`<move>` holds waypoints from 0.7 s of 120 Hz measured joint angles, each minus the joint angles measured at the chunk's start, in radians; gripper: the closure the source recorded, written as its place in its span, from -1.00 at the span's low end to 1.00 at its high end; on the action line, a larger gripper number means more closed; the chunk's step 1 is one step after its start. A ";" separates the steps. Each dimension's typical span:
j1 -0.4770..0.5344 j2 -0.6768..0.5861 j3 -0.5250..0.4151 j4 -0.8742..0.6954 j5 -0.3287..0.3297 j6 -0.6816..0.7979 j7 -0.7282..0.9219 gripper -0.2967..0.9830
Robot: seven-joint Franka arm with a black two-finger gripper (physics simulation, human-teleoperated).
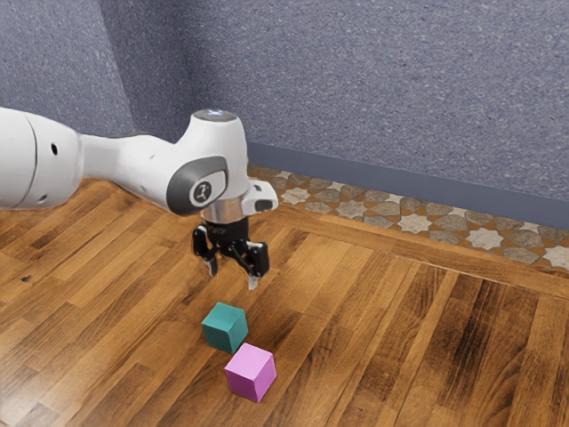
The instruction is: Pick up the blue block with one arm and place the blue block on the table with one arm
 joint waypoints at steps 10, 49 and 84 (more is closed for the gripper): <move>-0.001 -0.012 0.000 0.086 0.008 -0.047 0.005 -0.47; -0.012 -0.014 -0.012 0.490 0.058 -0.431 0.009 -0.52; -0.017 -0.011 -0.022 0.623 0.098 -0.659 0.001 -0.53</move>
